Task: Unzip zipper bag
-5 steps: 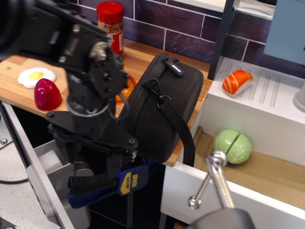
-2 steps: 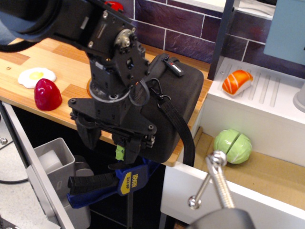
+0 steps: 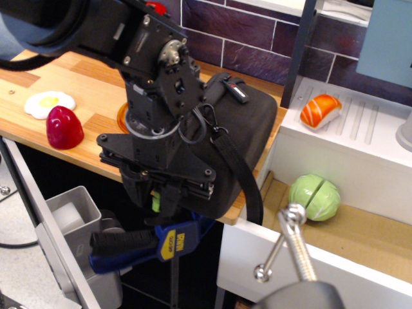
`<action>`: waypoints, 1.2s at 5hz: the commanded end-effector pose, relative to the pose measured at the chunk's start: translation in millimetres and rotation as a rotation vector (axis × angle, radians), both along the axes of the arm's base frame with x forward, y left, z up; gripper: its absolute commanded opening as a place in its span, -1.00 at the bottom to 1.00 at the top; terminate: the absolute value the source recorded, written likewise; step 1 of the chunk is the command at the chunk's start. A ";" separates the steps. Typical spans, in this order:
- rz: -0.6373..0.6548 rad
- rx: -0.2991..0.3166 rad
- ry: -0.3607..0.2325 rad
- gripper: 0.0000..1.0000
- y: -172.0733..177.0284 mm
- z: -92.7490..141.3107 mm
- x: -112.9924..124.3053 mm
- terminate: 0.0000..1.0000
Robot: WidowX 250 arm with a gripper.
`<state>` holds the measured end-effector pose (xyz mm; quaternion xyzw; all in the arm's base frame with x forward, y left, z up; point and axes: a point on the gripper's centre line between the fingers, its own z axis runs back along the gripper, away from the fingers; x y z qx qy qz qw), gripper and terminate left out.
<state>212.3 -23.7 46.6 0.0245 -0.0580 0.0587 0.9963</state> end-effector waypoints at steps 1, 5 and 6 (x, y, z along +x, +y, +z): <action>0.024 0.008 -0.046 -1.00 5.6 6.7 14.1 -1.00; 0.091 -0.128 -0.058 -1.00 -16.7 74.4 38.2 -1.00; 0.117 -0.138 -0.042 -1.00 -18.3 89.7 49.3 -1.00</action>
